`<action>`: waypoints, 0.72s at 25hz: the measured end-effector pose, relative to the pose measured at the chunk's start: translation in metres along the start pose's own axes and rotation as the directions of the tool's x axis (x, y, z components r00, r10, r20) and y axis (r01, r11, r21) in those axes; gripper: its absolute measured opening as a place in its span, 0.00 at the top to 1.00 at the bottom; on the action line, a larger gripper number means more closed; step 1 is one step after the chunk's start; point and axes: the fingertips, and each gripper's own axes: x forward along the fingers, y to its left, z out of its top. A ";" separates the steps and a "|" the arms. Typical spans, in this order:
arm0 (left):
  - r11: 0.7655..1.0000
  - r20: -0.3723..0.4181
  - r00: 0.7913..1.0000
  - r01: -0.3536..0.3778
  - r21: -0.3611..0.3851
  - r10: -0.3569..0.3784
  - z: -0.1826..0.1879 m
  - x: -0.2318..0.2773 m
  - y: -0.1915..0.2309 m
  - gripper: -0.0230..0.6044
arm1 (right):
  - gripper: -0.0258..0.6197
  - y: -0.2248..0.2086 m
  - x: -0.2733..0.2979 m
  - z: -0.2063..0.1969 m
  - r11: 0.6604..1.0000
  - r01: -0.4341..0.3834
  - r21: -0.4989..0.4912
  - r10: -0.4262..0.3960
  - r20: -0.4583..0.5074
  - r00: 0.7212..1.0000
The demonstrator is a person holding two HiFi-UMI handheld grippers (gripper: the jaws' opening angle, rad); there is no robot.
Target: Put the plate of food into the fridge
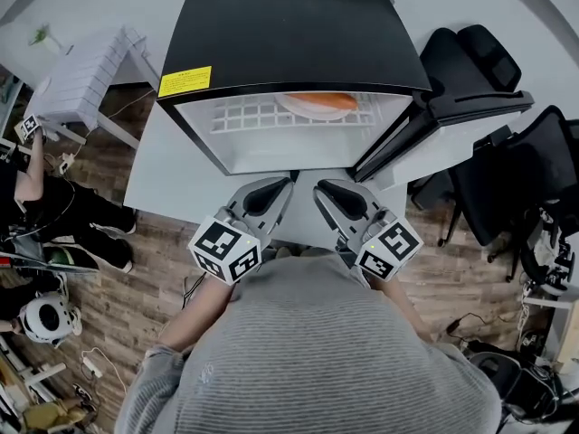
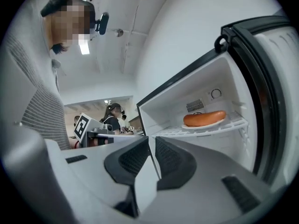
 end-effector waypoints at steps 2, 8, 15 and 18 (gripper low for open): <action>1.000 -0.001 1.000 -0.005 0.001 0.005 -0.001 0.000 0.000 0.95 | 0.90 0.002 -0.006 -0.005 0.999 -0.003 0.035 0.003 0.002 1.000; 1.000 -0.010 1.000 0.005 0.008 -0.005 0.000 0.004 -0.002 0.95 | 0.94 0.000 -0.009 -0.007 0.999 -0.009 0.039 0.009 0.001 1.000; 1.000 -0.013 1.000 0.019 0.011 -0.019 0.000 0.010 -0.008 0.95 | 0.94 -0.008 -0.008 0.003 1.000 -0.006 0.014 0.006 0.006 1.000; 1.000 -0.019 1.000 0.020 0.010 -0.019 -0.001 0.011 -0.009 0.95 | 0.94 -0.011 -0.010 0.000 1.000 0.002 0.010 -0.002 -0.007 1.000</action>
